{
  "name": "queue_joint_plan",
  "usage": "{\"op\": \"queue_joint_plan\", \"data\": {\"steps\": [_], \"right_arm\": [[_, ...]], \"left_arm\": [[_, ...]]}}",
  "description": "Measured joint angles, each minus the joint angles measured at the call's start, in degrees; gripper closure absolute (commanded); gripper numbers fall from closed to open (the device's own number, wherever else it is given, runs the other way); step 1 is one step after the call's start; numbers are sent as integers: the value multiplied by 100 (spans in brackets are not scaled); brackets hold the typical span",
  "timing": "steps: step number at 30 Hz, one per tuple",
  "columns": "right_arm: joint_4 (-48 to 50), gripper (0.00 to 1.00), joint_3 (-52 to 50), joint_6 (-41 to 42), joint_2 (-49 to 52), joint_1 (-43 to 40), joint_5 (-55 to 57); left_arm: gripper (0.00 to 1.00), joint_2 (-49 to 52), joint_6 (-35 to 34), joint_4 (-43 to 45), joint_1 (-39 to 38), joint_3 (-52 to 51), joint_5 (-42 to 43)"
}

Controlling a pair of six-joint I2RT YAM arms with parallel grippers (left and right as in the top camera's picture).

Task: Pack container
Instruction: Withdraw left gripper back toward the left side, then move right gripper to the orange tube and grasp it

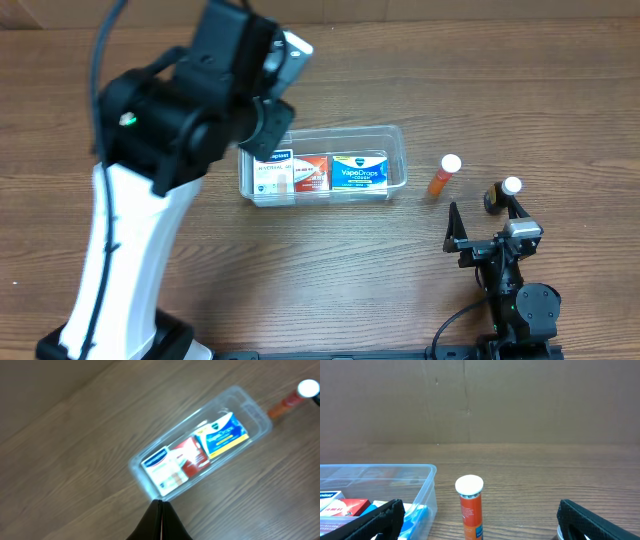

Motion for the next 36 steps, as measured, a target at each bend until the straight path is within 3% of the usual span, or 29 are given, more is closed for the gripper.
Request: {"op": "queue_joint_plan", "data": {"steps": [4, 12, 13, 14, 15, 16, 20, 24, 26, 31, 36], "right_arm": [[4, 0, 0, 2, 0, 0, 0], [4, 0, 0, 2, -2, 0, 0], [2, 0, 0, 4, -4, 0, 0], [4, 0, 0, 7, -4, 0, 0], [-2, 0, 0, 0, -4, 0, 0], [0, 0, 0, 4, -4, 0, -2], [2, 0, 0, 243, -4, -2, 0], [2, 0, 0, 2284, -4, 0, -2], [63, 0, 0, 2756, -4, 0, 20], [52, 0, 7, 3038, -4, 0, -372], [-1478, 0, 1132, 2496, 485, -2, -586]], "left_arm": [[96, -717, 0, 173, 442, -608, -24], [94, -2780, 0, 1757, 1340, -4251, -26], [84, -2962, 0, 1862, 1552, -4478, 2], [38, -3077, 4, 1930, 1768, -4562, 114], [5, -3178, 42, 2020, 2011, -4577, 306], [0, -3220, 214, 2081, 2210, -4577, 654], [0, -3230, 435, 2153, 2459, -4583, 1388], [0, -3226, 498, 2155, 2459, -4583, 1593], [0, -3226, 498, 2155, 2459, -4583, 1617], [0, -3226, 498, 2157, 2459, -4583, 1617], [0, -3222, 501, 2159, 2459, -4590, 1620]]}}
